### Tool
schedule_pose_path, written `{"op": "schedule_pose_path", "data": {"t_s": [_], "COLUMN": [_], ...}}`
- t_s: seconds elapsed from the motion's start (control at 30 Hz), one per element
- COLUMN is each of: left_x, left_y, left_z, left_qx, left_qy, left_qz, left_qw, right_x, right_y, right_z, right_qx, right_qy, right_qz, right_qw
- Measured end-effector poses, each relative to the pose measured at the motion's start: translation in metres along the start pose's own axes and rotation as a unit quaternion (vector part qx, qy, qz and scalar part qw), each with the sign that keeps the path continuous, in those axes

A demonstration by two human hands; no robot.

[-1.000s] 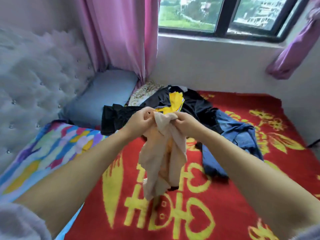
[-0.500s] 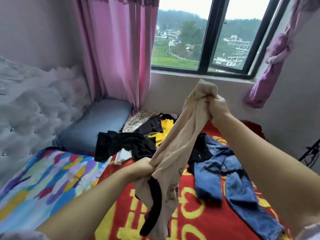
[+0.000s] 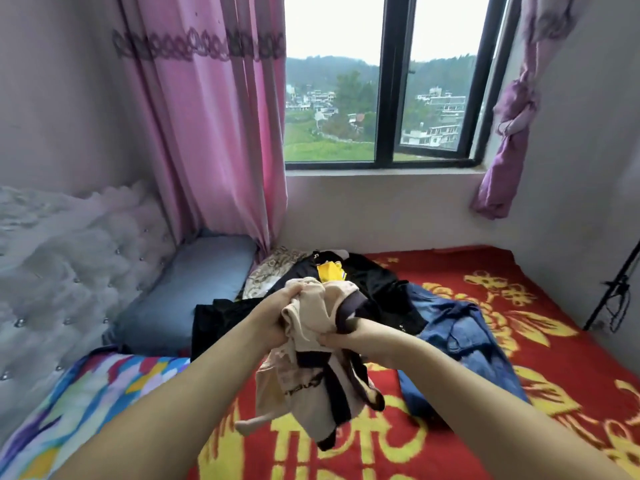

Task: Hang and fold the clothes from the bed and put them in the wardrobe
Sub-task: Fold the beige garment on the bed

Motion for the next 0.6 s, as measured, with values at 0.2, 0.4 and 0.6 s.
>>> {"op": "schedule_pose_path", "data": {"t_s": [0.2,0.4,0.6], "left_x": [-0.024,-0.054,-0.02], "left_y": [-0.014,-0.054,-0.096], "left_z": [-0.067,-0.039,0.055], "left_qx": [-0.144,-0.147,0.093], "left_qy": [0.017,0.302,0.557], "left_qz": [-0.003,0.246,0.364], "left_qw": [0.989,0.909,0.74], "right_x": [0.015,0.049,0.056], "right_y": [0.0,0.003,0.003], "right_z": [-0.025,-0.036,-0.045], "right_qx": [-0.086,-0.1,-0.121], "right_qy": [0.248,0.405,0.386], "right_qz": [0.011,-0.001,0.019], "right_qw": [0.965,0.909,0.914]}}
Point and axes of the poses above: each hand's wrist, its own y-axis towards the middle knuckle, its own z-axis out of the palm, x = y × z, the point moved 8 cm from there along y, towards the middle knuckle, and after that the axes turned 9 degrees about -y, right-handed, at the moved point
